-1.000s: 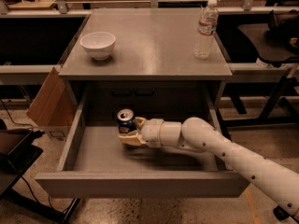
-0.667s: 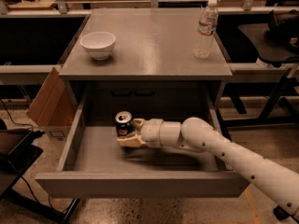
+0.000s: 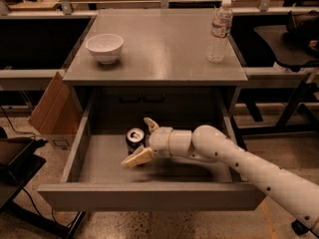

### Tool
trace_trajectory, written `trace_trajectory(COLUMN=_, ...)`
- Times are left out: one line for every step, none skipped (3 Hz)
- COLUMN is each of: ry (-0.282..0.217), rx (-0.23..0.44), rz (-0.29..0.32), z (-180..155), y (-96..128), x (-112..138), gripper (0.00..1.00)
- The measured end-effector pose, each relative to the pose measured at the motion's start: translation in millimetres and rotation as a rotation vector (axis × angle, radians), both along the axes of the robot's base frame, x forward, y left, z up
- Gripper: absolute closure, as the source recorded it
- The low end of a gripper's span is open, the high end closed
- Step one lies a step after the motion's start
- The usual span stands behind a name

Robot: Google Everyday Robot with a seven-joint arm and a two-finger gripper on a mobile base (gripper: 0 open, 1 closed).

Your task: Place pepsi can into top drawer

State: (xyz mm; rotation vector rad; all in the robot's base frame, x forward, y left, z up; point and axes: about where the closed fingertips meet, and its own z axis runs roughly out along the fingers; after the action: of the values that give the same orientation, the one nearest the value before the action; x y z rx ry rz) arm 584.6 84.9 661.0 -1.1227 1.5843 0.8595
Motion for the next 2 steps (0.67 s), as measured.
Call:
trace_trajectory(ry=-0.002, rx=-0.002, rz=0.01, z=4, y=2, x=0, gripper=0.0)
trace_trajectory(ry=-0.032, rx=-0.014, rz=0.025, z=43, y=-11, x=-6, gripper=0.0)
